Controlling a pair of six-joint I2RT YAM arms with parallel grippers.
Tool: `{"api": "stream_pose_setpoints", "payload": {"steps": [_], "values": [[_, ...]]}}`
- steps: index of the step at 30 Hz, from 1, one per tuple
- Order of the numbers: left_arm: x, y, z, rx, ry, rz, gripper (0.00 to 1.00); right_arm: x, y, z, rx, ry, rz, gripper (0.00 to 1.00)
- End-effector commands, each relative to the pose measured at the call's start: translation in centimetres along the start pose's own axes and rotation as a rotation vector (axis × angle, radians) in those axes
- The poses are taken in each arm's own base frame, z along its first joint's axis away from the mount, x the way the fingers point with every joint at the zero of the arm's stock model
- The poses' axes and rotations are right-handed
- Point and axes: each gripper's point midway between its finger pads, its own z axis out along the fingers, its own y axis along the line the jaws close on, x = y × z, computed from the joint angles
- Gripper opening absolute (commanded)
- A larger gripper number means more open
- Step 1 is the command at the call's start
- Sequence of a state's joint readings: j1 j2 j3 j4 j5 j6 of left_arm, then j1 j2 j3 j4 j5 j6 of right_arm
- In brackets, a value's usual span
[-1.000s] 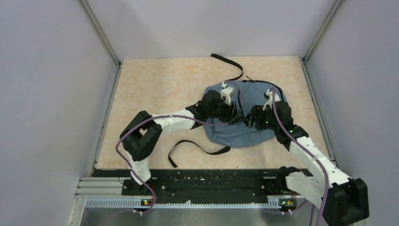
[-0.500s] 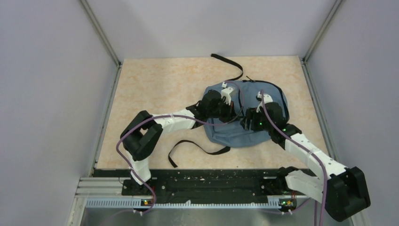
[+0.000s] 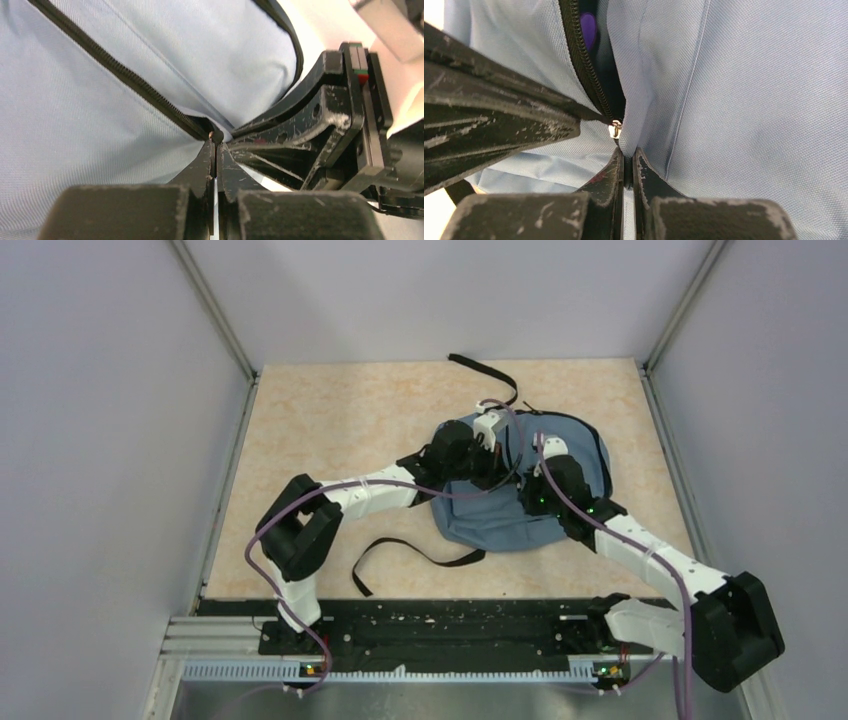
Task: Pack the student bag
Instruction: Zip the student bag at the center of the board.
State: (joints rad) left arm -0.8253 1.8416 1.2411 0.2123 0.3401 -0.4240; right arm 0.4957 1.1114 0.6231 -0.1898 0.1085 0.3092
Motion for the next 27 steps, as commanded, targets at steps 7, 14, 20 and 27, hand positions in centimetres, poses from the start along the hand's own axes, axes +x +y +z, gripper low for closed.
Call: {"api": "stream_pose_setpoints", "payload": {"steps": [7,14,20,27], "values": [[-13.1,1.7,-1.8,-0.016,-0.268,0.06,0.0,0.6,1.4,-1.5,-0.046,-0.004,-0.006,0.0],[-16.1,3.2,-2.2,-0.033,-0.312,0.109,0.0,2.7,2.4,-2.2,-0.086,0.048,-0.016,0.0],[-17.8,5.2,-1.4,-0.056,-0.33,0.126,0.0,3.6,3.5,-2.8,-0.145,0.068,-0.015,0.0],[-18.1,10.1,0.1,-0.149,-0.34,0.105,0.0,3.6,3.9,-3.6,-0.179,0.064,-0.025,0.0]]}}
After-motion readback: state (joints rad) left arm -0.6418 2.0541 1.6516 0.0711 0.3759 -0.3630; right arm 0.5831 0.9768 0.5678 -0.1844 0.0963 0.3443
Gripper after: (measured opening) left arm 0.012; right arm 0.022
